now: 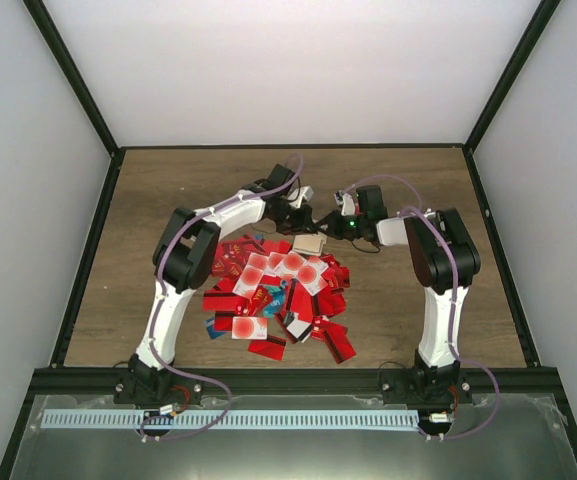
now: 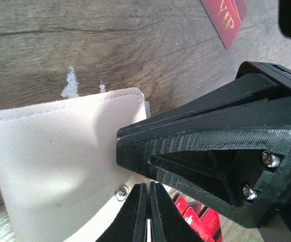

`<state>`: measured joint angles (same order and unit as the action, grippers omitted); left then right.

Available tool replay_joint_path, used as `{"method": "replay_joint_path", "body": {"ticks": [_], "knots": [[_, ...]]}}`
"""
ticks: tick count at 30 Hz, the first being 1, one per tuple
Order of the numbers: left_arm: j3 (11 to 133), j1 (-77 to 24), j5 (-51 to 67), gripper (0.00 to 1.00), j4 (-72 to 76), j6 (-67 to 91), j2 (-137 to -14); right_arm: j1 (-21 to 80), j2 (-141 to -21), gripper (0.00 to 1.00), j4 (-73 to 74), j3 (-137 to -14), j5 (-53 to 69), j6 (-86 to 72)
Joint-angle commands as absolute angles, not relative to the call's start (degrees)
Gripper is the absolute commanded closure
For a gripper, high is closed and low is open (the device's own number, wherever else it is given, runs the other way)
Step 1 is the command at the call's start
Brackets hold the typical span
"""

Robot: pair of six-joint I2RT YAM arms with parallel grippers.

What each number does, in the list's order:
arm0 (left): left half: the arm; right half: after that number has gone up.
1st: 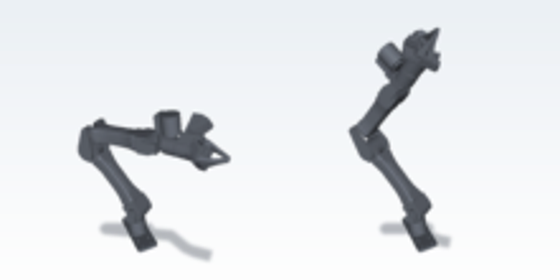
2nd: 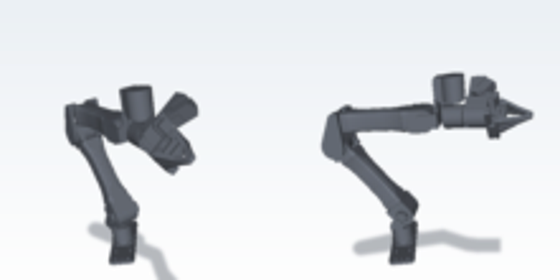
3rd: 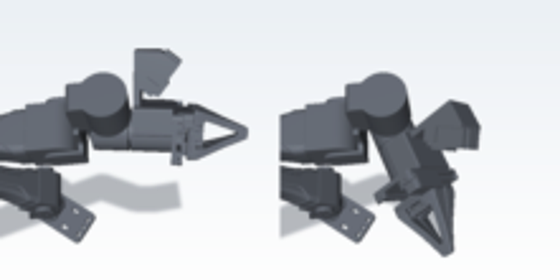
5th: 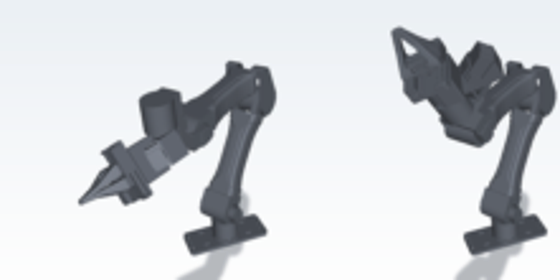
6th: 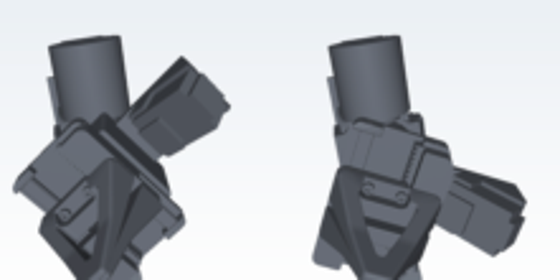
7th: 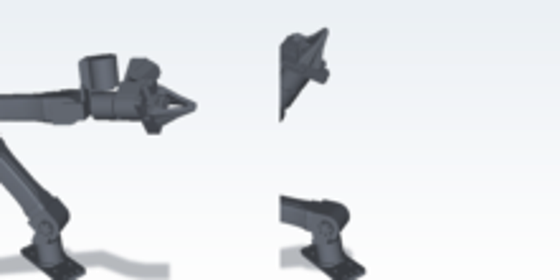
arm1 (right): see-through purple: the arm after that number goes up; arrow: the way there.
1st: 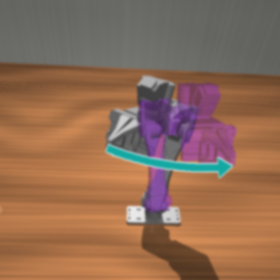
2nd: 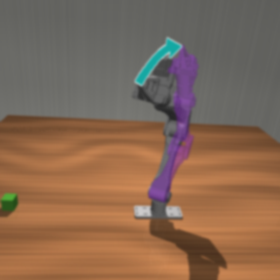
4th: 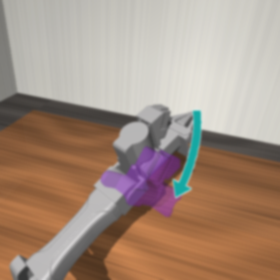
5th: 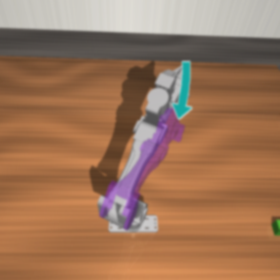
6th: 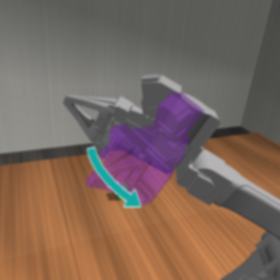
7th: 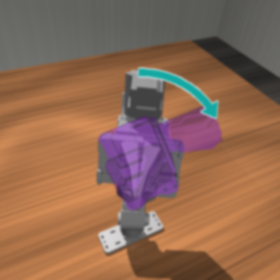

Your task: Put the credit cards into the card holder

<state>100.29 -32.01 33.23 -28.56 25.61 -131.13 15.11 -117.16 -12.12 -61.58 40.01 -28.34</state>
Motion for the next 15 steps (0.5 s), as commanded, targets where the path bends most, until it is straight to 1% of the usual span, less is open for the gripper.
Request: {"method": "replay_joint_path", "body": {"ticks": [1, 7, 15], "knots": [[102.86, -31.93, 30.53, 0.96, -30.45, 23.57, -132.57, 14.69, -119.81, 0.99, -8.63, -62.27, 38.23, -28.35], [103.88, -31.49, 28.51, 0.96, -31.61, 21.72, -132.88, 14.72, -120.19, 0.99, -8.53, -62.5, 38.49, -28.34], [105.96, -31.11, 28.73, 0.96, -32.74, 20.23, -135.39, 14.68, -120.4, 0.99, -8.48, -62.58, 38.65, -28.31]]}}
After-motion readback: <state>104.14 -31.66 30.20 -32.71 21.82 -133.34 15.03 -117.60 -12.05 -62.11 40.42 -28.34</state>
